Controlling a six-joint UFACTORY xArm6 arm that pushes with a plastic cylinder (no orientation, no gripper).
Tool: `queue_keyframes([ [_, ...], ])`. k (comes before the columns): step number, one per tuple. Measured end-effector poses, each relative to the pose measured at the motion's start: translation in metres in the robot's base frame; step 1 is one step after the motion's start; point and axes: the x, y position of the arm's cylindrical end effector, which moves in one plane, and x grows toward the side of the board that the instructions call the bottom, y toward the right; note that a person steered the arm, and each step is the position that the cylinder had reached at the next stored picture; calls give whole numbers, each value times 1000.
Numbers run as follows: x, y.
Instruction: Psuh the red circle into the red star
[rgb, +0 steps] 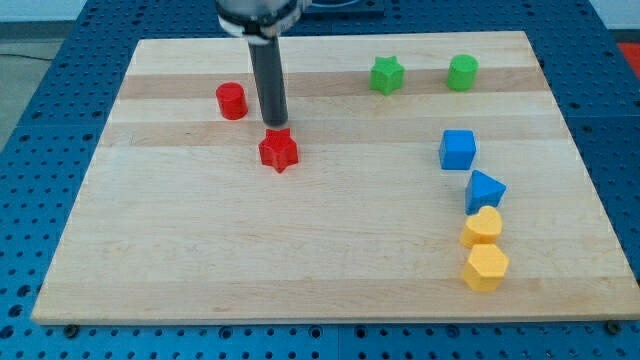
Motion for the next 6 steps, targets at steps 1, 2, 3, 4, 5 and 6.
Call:
queue_keyframes([
  [1,-41,-64],
  [2,-29,-94],
  [3,8,-45],
  [4,-22,-48],
  [5,22,-19],
  [6,76,0],
])
